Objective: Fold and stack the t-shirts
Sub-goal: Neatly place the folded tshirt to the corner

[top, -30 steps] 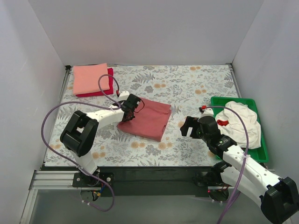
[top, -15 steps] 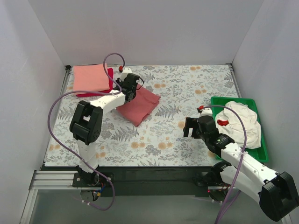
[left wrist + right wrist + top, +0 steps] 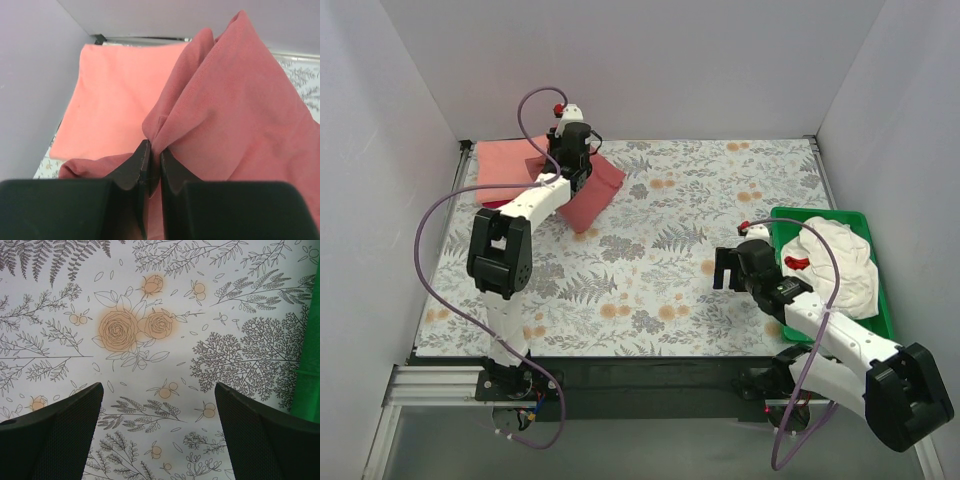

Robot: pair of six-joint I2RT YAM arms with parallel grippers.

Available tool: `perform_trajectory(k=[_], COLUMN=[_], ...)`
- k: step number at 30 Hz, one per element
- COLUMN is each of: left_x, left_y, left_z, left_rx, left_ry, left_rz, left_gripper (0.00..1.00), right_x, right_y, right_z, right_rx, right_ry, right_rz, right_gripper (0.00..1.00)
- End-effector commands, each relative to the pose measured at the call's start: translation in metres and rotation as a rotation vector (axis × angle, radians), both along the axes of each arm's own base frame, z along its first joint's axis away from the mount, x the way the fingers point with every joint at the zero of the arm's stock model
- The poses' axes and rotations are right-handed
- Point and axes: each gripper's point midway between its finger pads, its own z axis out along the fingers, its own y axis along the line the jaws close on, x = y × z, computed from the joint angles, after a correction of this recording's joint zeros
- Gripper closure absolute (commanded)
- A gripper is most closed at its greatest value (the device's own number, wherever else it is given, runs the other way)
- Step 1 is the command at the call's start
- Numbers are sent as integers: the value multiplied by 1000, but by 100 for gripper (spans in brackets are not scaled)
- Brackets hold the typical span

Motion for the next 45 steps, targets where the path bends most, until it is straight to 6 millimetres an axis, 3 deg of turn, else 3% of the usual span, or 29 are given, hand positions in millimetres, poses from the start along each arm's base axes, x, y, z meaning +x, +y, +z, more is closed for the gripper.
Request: perform_trajectory(k=[1,5,15,25,38,45], left_x=[23,39,48,47,69,74], left_y=[14,26,63,78,119,144], left_z=[42,60,111,136,128,86], left_rx=[14,1,-47,-148,-264,-317], left_ry=[-117,-166,-311,-403,-472,-379], left_rz=[27,59,174,212,258,292], left_gripper=[100,100,100,100,100,100], right_x=[24,31,33,33,35,39], right_y=[8,15,19,20,22,27], right_z=[24,26,22,20,22,21], right_rx=[25,33,41,42,45,55], right_ry=[-70,-60,-35,-28,-27,-9], right_rz=[-6,0,7,10,14,25], right_gripper=[2,2,2,2,2,2])
